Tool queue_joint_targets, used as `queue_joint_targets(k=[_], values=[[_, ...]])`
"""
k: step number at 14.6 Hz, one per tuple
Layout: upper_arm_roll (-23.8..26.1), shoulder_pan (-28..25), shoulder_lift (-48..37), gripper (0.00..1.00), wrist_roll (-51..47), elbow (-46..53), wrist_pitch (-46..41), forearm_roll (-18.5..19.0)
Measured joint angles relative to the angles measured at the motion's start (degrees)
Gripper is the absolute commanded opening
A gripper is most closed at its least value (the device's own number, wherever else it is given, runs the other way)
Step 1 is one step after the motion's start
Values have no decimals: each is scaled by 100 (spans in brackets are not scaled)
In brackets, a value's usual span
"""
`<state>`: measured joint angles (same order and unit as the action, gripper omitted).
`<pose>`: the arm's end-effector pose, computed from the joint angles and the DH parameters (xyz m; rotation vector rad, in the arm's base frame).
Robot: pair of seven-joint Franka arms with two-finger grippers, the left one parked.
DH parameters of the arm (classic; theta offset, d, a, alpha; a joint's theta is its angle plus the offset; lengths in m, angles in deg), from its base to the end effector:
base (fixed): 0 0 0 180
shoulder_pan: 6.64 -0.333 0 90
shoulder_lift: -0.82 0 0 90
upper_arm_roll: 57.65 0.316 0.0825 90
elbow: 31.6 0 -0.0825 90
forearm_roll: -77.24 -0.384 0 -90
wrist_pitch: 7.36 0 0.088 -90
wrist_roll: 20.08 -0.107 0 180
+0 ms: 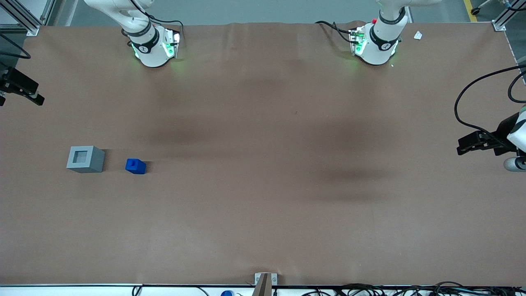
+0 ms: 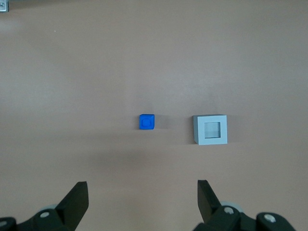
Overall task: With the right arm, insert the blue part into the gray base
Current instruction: 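Move the open right gripper down over the blue block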
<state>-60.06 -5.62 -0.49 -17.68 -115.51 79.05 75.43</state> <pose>0.5396 -0.0291 0.6812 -3.1107 0.0233 -0.1059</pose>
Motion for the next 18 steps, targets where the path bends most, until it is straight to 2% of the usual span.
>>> queue_joint_targets(k=[18], values=[[21, -112, 331, 100, -8, -153, -22, 0]])
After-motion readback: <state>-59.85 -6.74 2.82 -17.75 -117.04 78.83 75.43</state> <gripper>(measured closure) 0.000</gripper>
